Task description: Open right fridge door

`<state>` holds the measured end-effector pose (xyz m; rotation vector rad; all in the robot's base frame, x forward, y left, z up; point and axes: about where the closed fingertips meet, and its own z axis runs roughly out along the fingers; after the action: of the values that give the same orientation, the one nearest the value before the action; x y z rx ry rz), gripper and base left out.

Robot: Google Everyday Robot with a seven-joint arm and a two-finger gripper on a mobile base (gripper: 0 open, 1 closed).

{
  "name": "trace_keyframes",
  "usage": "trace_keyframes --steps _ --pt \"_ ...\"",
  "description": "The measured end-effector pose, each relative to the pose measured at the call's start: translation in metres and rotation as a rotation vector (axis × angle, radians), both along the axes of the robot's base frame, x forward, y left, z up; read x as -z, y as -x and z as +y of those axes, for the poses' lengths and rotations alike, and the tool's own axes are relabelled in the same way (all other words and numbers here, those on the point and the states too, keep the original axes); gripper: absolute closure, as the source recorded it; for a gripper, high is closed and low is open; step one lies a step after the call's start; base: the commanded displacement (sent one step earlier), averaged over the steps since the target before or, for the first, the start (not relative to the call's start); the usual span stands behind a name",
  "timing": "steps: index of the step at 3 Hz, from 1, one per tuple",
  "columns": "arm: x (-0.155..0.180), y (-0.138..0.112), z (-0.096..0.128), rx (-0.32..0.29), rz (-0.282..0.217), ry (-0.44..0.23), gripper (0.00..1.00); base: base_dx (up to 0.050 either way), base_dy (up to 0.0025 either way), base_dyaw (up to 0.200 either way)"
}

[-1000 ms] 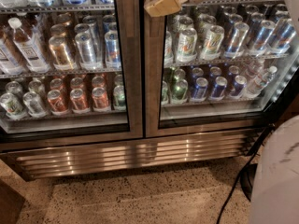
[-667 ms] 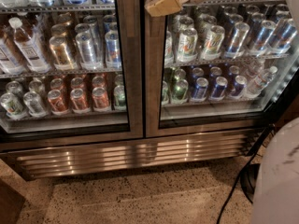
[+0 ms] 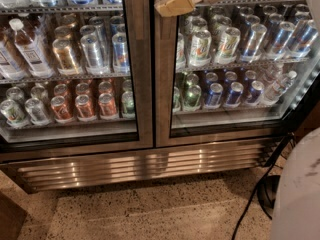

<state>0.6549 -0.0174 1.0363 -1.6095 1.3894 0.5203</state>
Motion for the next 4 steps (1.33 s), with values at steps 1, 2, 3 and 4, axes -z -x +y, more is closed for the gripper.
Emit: trace_keyframes --steps 1,2,3,4 --pt "0.0 0.0 0.0 0.0 0.0 0.0 1.0 0.0 0.0 0.0" --pt "-0.0016 0.002 0.001 0.004 -0.059 0.012 1.0 0.0 0.0 0.0" --pt "-0.0007 -0.0013 0.0007 0.004 -0.06 0.012 1.0 0.0 0.0 0.0" --pt "0.0014 0.0015 0.0008 -0.002 -0.11 0.013 1.0 0.0 0.0 0.0"
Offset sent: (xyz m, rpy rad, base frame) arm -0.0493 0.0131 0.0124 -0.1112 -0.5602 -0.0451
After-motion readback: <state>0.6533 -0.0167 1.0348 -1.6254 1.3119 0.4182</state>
